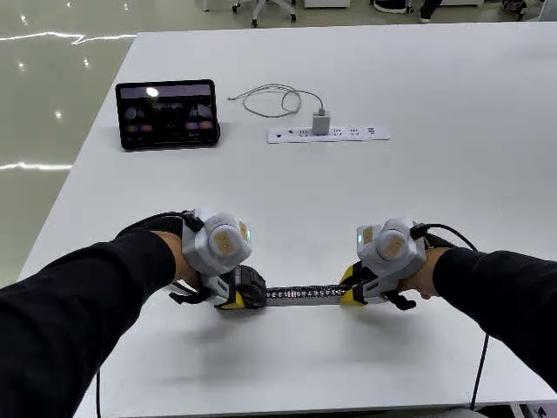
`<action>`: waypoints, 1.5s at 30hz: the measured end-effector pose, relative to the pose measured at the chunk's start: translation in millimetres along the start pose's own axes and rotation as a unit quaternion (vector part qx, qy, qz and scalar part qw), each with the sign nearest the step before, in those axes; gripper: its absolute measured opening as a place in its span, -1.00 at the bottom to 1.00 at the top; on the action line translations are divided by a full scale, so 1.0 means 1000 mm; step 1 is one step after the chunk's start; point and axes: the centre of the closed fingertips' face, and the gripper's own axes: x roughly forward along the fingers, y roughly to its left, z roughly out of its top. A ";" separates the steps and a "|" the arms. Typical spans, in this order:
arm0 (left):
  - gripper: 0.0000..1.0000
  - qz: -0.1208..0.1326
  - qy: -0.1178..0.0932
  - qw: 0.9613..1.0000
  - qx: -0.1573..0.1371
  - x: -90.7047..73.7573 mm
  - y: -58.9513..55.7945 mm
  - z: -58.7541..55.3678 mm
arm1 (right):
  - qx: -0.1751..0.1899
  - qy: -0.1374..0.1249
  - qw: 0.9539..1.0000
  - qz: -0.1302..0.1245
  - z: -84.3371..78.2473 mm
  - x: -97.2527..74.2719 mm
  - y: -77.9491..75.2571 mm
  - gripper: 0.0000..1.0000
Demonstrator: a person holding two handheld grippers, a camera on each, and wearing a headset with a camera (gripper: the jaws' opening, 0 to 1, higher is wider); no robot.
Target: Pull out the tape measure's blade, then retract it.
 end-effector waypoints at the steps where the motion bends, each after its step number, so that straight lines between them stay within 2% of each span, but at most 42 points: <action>1: -0.36 0.000 0.000 1.000 0.000 0.000 0.000 0.000 | 0.000 0.001 1.000 0.000 -0.001 0.000 0.000 -0.78; 28: -0.36 0.002 0.005 1.000 0.004 0.001 -0.001 0.001 | 0.004 0.004 1.000 -0.003 -0.016 -0.011 -0.002 -0.78; 45: -0.36 -0.008 0.004 1.000 0.003 0.002 -0.001 0.001 | 0.006 0.000 1.000 -0.002 -0.023 -0.016 -0.002 -0.78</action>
